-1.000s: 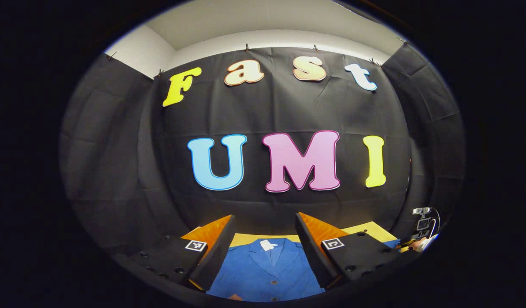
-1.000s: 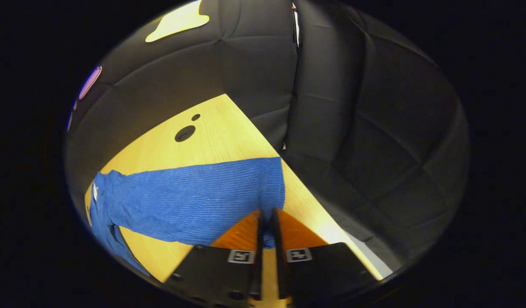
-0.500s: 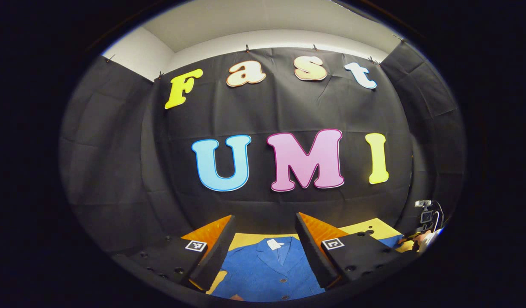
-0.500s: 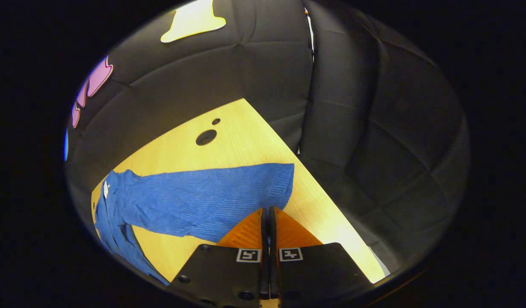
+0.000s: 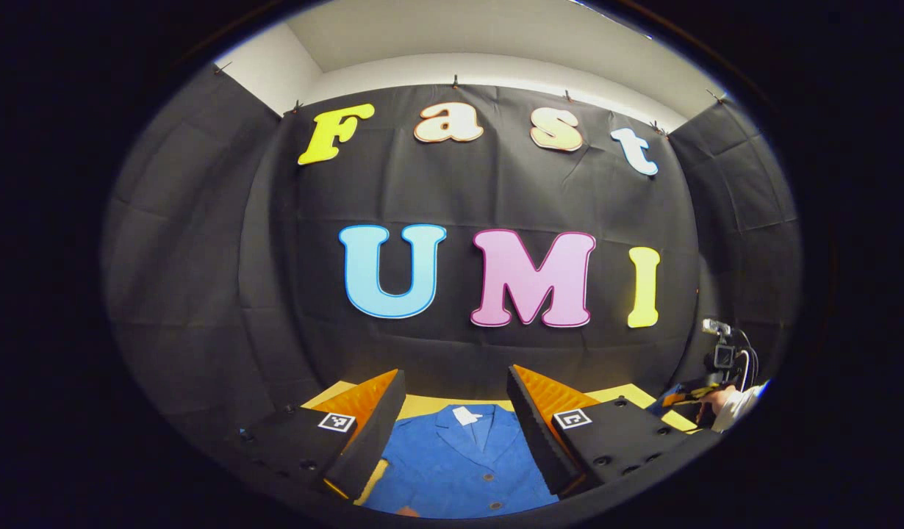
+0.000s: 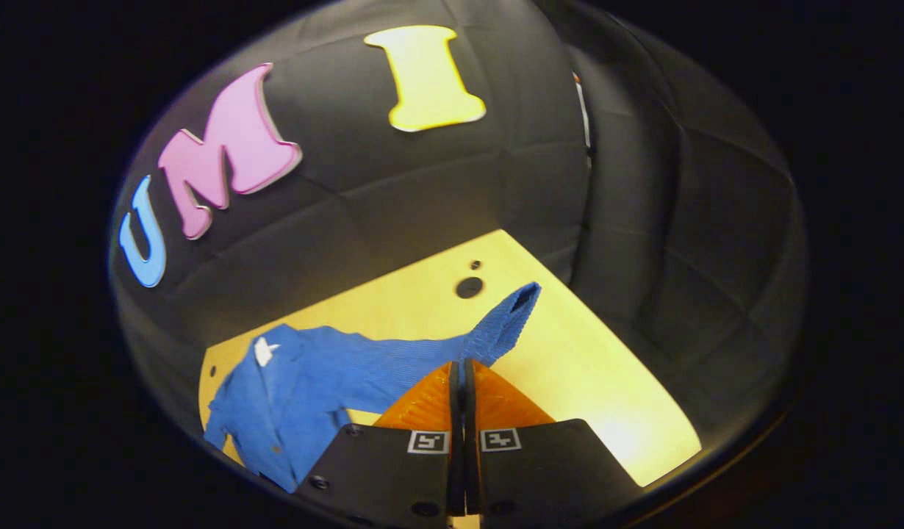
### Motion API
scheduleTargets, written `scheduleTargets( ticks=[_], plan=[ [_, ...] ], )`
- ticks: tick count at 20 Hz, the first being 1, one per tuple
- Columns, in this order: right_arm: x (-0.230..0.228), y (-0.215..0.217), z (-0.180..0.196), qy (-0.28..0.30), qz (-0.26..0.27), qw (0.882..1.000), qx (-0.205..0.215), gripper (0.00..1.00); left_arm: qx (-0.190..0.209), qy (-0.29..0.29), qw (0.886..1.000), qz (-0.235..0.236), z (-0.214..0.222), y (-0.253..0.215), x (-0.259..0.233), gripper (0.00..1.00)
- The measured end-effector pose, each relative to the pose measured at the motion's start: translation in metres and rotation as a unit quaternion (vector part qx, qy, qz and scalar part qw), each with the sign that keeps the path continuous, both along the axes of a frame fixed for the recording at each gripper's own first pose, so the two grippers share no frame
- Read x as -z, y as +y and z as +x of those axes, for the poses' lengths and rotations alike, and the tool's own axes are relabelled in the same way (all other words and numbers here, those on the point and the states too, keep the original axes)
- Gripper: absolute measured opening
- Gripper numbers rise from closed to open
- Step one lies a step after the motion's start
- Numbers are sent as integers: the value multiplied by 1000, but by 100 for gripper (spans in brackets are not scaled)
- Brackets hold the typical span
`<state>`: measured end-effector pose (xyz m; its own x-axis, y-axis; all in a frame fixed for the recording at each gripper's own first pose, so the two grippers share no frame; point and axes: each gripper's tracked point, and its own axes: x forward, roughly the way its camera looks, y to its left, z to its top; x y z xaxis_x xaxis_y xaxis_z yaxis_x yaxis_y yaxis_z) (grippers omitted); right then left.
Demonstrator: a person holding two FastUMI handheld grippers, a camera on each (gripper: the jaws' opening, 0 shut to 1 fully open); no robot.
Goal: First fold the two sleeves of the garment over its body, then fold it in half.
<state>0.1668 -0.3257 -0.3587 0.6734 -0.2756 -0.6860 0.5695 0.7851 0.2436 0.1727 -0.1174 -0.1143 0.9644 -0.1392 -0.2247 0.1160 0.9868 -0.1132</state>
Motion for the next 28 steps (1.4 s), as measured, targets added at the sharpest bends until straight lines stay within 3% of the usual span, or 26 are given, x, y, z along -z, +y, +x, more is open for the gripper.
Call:
scheduleTargets(
  ticks=[3, 5, 8, 11, 14, 16, 19, 23, 24, 26, 28],
  plan=[
    [-40, 88, 44, -24, -23, 998, -59, 1, -13, 0, 1000, 8, -8, 61, 4, 80],
    [-60, 160, 75, -38, -9, 995, -96, 1, -30, 3, 1000, 10, -13, 108, 11, 80],
    [-72, 259, 121, -50, -6, 986, -156, 1, -76, 15, 997, 11, -22, 179, 27, 81],
    [-55, 357, 152, -43, 20, 978, -205, 1, -113, 30, 993, 10, -37, 232, 44, 80],
    [-7, 438, 167, -25, 73, 970, -231, 1, -140, 50, 989, 20, -49, 273, 61, 81],
    [32, 470, 166, 0, 115, 966, -232, 1, -164, 52, 985, 26, -57, 299, 67, 81],
    [82, 488, 160, 38, 127, 964, -232, 1, -179, 53, 982, 40, -67, 322, 70, 80],
    [88, 505, 166, 39, 171, 961, -212, 6, -176, 56, 982, 48, -72, 334, 75, 80],
    [83, 515, 168, 29, 189, 958, -212, 12, -174, 55, 982, 43, -69, 334, 78, 80],
    [71, 518, 165, 24, 206, 953, -222, 53, -172, 65, 983, 27, -62, 335, 91, 81],
    [57, 511, 159, 10, 188, 951, -243, 97, -171, 75, 982, 11, -50, 335, 107, 81]
  ],
)
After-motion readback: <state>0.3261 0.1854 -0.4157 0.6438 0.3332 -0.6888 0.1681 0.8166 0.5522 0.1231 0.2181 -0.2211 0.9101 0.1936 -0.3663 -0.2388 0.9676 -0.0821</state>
